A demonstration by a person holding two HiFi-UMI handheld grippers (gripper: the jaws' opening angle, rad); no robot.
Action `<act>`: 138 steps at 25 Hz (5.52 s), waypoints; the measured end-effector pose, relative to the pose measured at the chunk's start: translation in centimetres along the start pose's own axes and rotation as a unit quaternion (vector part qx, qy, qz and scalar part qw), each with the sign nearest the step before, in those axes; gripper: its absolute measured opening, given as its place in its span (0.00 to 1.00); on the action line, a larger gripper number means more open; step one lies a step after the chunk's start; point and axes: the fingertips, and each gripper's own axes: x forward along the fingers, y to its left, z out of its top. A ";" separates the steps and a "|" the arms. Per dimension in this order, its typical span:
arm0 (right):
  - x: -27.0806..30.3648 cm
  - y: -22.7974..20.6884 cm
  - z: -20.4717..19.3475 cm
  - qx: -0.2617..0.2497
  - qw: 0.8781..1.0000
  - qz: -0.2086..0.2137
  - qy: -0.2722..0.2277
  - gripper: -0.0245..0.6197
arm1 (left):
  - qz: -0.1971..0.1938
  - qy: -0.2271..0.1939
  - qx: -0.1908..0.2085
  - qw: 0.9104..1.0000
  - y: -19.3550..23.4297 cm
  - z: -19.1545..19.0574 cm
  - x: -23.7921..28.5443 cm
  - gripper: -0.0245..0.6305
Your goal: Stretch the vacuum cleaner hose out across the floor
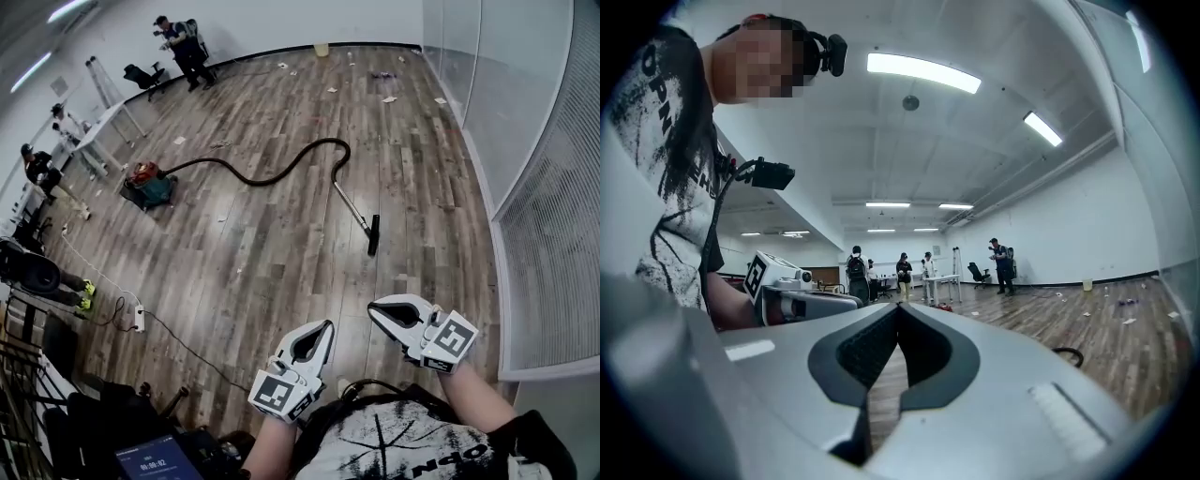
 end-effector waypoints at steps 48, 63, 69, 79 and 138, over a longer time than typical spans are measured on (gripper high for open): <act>19.7 -35.0 3.0 -0.014 0.997 0.076 -0.006 0.05 | 0.068 0.004 -0.006 0.998 28.6 4.7 26.4 0.04; 28.5 -42.2 1.6 -0.035 0.999 0.037 0.004 0.05 | 0.018 0.011 -0.006 1.000 39.7 4.5 30.6 0.04; 35.6 -45.7 2.9 -0.011 1.000 -0.014 0.017 0.05 | -0.028 0.010 0.006 1.000 48.0 6.8 31.3 0.04; 45.2 -48.4 2.2 -0.022 0.999 -0.039 0.024 0.05 | -0.048 0.005 -0.001 0.999 58.6 6.6 30.7 0.04; 45.3 -98.9 -3.4 0.000 0.907 -0.392 0.153 0.05 | -0.458 0.090 0.066 0.882 77.6 4.4 82.2 0.04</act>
